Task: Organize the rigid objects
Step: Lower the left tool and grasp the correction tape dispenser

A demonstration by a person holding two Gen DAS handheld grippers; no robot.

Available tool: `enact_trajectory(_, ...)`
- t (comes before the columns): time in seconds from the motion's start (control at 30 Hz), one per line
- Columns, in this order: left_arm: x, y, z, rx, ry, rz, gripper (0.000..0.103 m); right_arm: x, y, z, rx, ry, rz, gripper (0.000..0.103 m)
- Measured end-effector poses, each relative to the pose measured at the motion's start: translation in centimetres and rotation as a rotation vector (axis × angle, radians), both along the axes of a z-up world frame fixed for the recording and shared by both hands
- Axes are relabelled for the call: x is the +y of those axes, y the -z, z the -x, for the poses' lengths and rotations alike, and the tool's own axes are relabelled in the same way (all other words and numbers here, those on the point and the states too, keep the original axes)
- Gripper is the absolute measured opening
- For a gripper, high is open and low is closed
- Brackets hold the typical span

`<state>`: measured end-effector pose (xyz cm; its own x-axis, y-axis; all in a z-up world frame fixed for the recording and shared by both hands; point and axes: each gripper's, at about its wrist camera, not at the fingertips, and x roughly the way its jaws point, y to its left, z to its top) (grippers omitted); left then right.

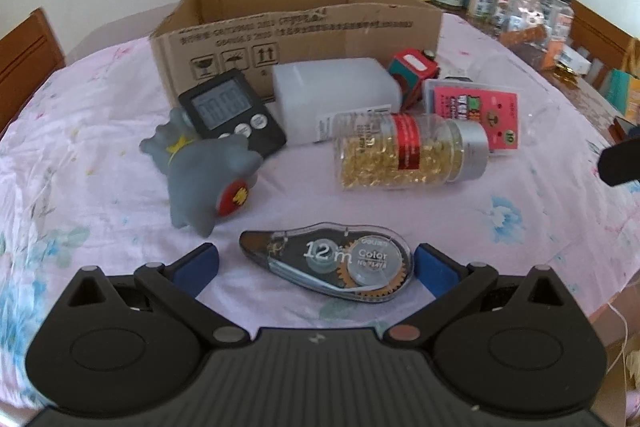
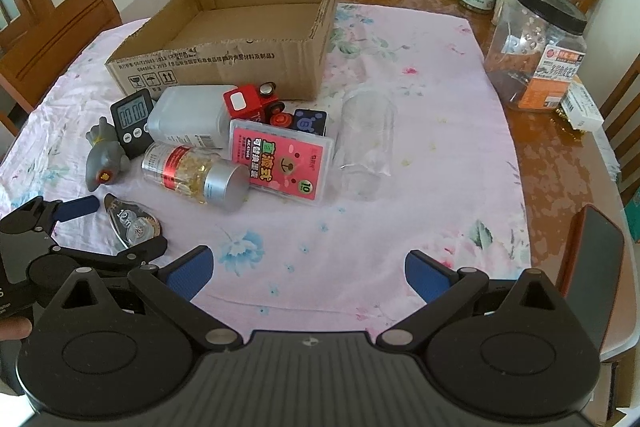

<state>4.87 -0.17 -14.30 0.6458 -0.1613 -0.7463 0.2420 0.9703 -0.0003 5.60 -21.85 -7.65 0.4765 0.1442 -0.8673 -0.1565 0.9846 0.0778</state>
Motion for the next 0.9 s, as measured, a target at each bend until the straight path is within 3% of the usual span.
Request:
enact_trajectory(0.27, -0.6, -0.2, -0.1, 0.012, 0.134, 0.001, 0.103, 0.0, 0.3, -0.3, 0.016, 0.001, -0.003, 0.103)
enact_trajectory(0.57, -0.7, -0.3, -0.2, 0.029, 0.212, -0.004, 0.1, -0.3, 0.2, -0.2, 0.015, 0.013, -0.002, 0.103)
enact_trajectory(0.7, -0.6, -0.5, 0.3, 0.018, 0.217, 0.0, 0.09, -0.3, 0.1, 0.0, 0.014, 0.01, -0.004, 0.103)
enact_trajectory(0.9, -0.5, -0.6, 0.7, 0.02, 0.195, -0.004, 0.09, -0.1, 0.3, 0.5, 0.015, 0.004, -0.009, 0.103)
